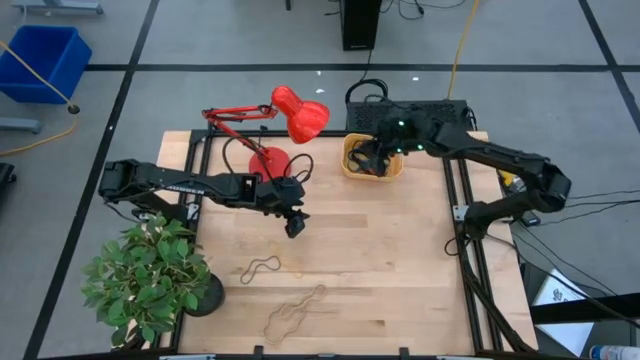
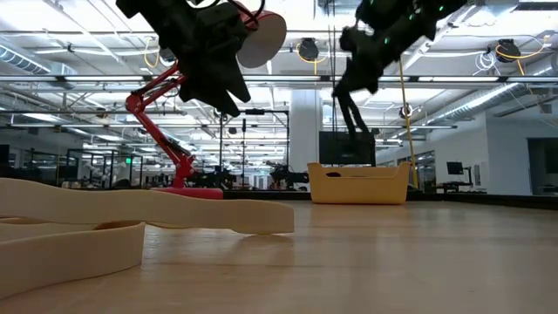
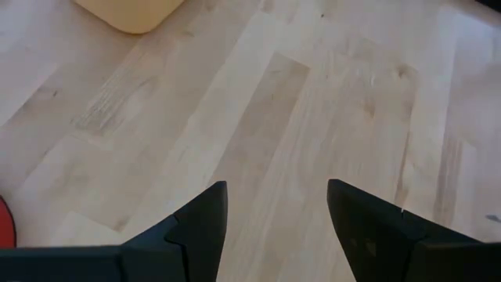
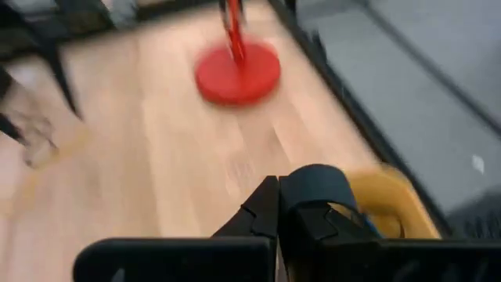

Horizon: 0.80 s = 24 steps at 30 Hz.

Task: Pick and place rubber bands into bin
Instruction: Put the black rubber band into the yellow container

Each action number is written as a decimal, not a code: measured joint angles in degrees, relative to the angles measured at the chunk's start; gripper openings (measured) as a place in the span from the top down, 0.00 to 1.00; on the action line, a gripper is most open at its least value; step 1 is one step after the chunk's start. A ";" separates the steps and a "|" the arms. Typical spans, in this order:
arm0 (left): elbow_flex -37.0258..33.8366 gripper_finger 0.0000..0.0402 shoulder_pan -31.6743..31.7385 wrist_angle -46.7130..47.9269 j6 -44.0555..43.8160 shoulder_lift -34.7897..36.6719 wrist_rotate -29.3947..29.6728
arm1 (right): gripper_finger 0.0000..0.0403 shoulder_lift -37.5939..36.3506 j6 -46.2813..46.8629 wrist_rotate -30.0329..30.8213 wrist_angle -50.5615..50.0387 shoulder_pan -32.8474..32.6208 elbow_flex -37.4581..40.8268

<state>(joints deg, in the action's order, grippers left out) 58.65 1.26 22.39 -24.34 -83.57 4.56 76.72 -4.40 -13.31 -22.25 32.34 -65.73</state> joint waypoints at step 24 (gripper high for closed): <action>0.00 0.43 0.00 -0.18 -0.17 0.00 0.35 | 0.98 12.57 -6.86 11.82 1.03 5.57 10.06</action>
<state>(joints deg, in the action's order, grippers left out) 58.65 1.26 22.22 -24.51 -83.57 4.90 89.30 -11.27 -1.50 -21.21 37.91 -55.66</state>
